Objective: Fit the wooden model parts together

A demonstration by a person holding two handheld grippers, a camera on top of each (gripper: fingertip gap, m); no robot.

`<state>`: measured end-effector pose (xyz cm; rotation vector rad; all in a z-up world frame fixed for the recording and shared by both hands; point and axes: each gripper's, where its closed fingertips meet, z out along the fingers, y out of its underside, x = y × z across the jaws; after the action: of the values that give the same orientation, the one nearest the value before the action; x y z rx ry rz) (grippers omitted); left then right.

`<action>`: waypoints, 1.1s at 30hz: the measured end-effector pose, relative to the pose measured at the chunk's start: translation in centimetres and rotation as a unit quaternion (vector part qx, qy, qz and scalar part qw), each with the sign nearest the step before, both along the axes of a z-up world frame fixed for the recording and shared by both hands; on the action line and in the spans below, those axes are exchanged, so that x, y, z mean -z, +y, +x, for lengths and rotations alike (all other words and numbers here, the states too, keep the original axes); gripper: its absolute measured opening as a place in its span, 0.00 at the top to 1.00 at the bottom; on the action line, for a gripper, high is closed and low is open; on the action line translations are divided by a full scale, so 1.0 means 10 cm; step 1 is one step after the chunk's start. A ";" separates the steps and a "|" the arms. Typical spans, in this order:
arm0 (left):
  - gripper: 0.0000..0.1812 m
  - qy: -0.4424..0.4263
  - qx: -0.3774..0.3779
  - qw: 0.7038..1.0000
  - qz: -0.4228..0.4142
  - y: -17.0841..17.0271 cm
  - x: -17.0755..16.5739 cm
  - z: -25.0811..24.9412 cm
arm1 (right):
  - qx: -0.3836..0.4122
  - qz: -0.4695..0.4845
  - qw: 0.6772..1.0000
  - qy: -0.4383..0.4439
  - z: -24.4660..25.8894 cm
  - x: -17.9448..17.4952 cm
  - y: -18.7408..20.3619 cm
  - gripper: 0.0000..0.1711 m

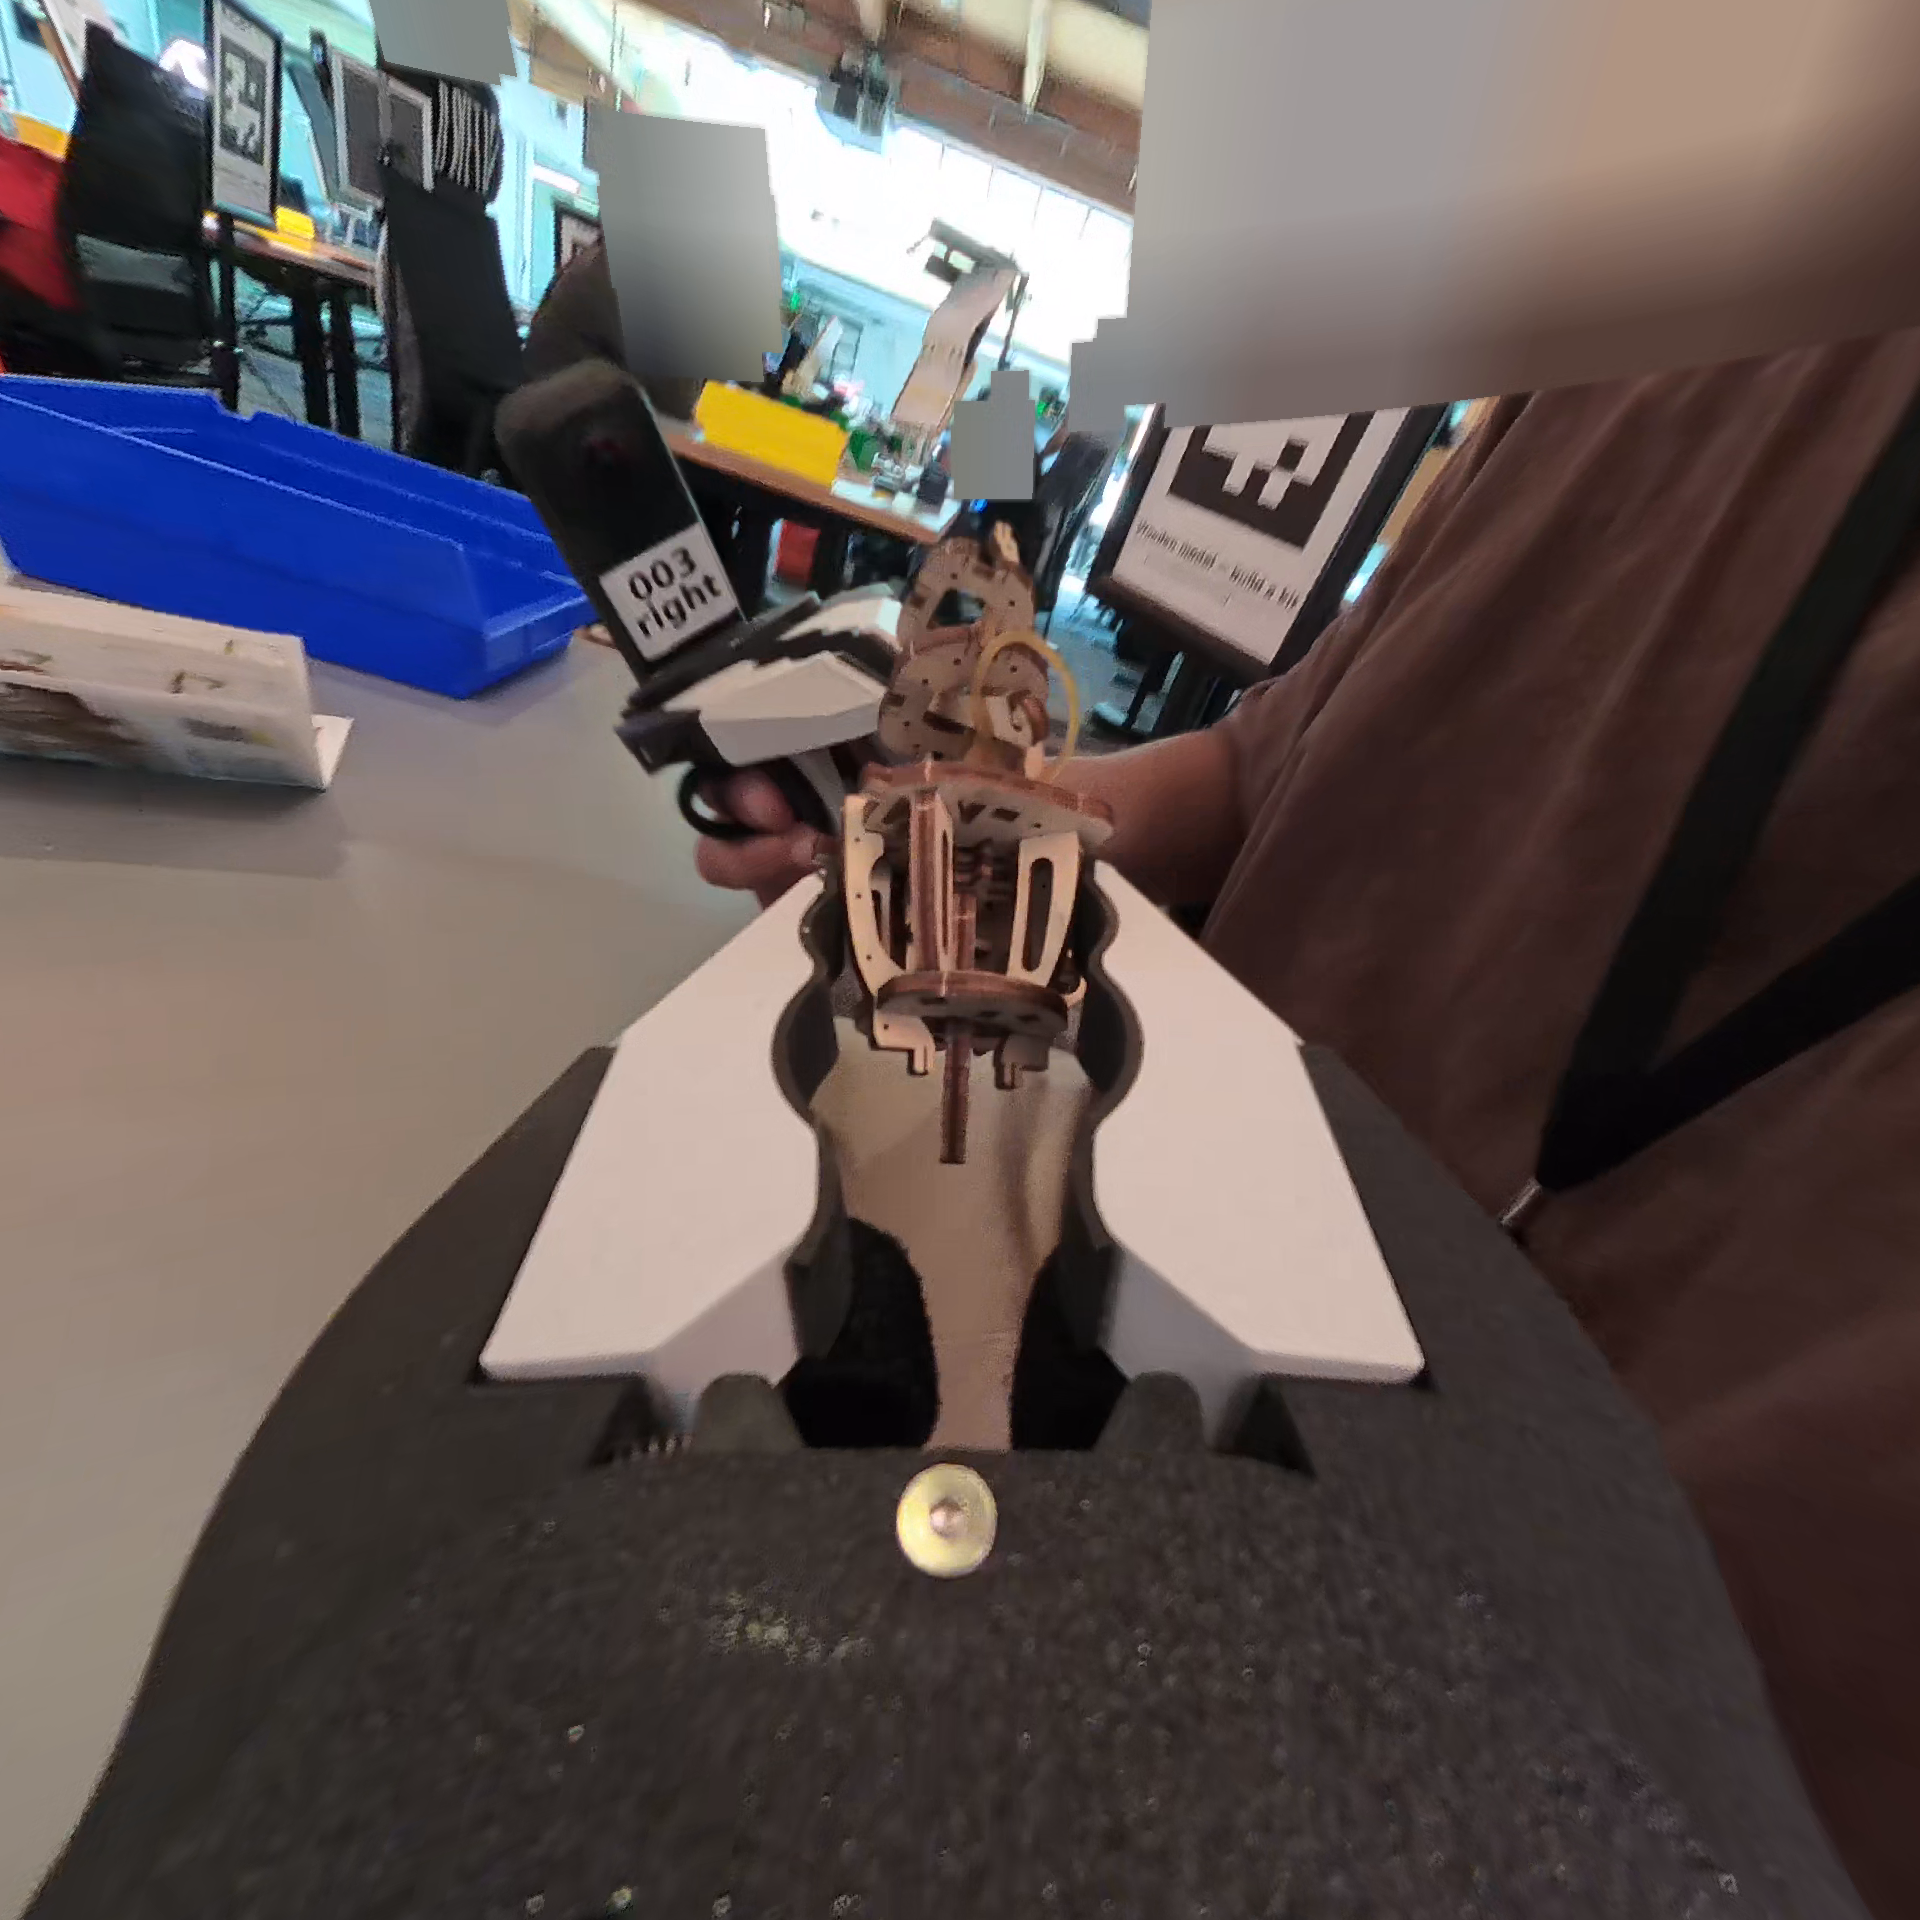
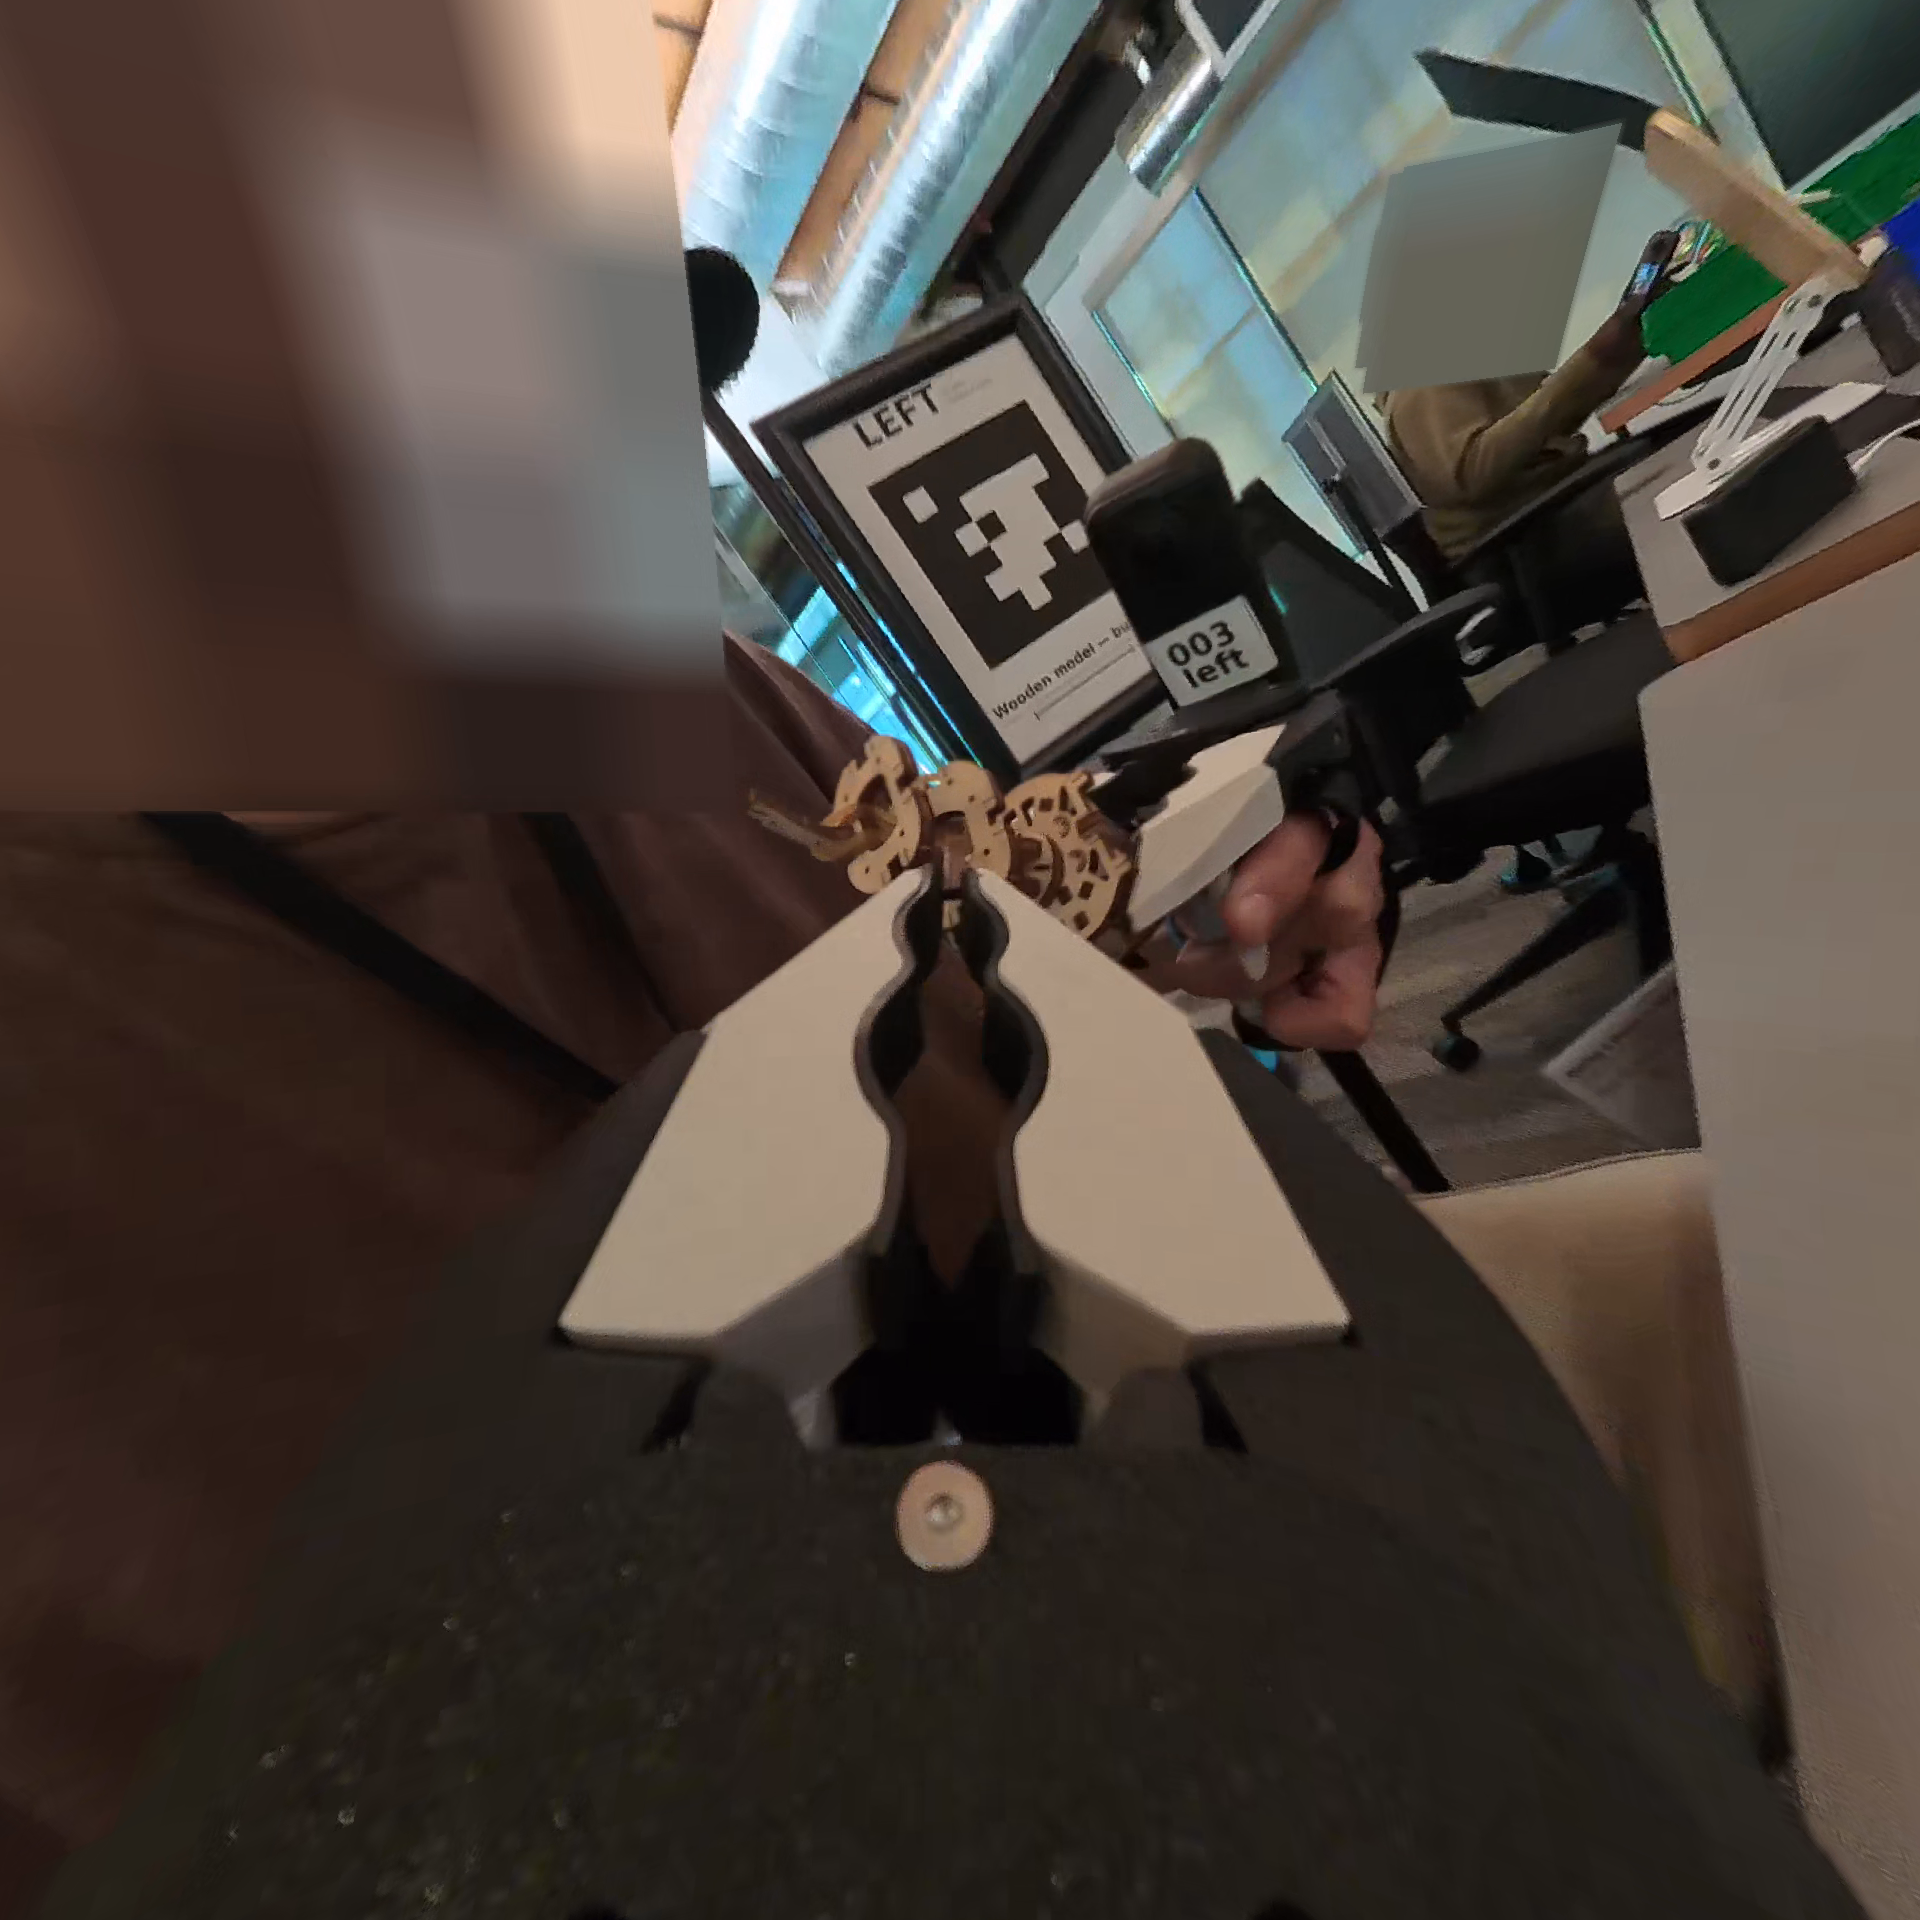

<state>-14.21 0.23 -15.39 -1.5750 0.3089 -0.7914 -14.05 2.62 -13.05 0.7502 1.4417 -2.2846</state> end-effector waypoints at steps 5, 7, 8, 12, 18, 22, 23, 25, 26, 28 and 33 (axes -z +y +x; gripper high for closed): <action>0.77 0.000 -0.003 1.000 -0.001 -0.01 0.00 -0.01 | -0.005 -0.042 0.999 -0.026 -0.01 0.01 -0.01 0.99; 0.77 0.002 -0.005 1.000 -0.004 -0.01 0.02 -0.03 | -0.002 -0.050 0.998 -0.034 -0.02 0.03 0.00 0.99; 0.77 0.004 -0.009 1.000 -0.003 0.00 0.02 -0.04 | 0.000 -0.057 0.998 -0.039 -0.03 0.04 0.00 0.98; 0.77 0.016 -0.028 0.999 0.009 0.01 0.00 -0.09 | -0.005 -0.123 0.987 -0.099 -0.07 0.04 0.01 0.98; 0.77 0.060 -0.058 0.996 0.017 0.06 0.05 -0.13 | 0.010 -0.136 0.976 -0.170 -0.09 0.10 0.07 0.99; 0.77 0.076 -0.068 0.995 0.014 0.09 0.08 -0.14 | 0.022 -0.123 0.975 -0.186 -0.08 0.14 0.14 0.98; 0.77 0.077 -0.068 0.995 0.014 0.09 0.07 -0.14 | 0.024 -0.120 0.976 -0.181 -0.08 0.14 0.16 0.98; 0.77 0.075 -0.069 0.995 0.013 0.10 0.07 -0.14 | 0.032 -0.118 0.978 -0.167 -0.07 0.14 0.18 0.98; 0.77 0.075 -0.069 0.995 0.014 0.11 0.07 -0.14 | 0.031 -0.122 0.979 -0.164 -0.06 0.14 0.18 0.98; 0.77 0.072 -0.068 0.995 0.013 0.13 0.07 -0.13 | 0.030 -0.134 0.977 -0.163 -0.06 0.15 0.19 0.98; 0.77 0.082 -0.093 0.992 0.017 0.19 0.06 -0.19 | 0.066 -0.183 0.966 -0.167 -0.11 0.17 0.22 0.98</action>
<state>-16.07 2.17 -15.99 -1.6139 0.2874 -0.5118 -15.13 4.85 -14.78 1.0704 0.8118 -2.2850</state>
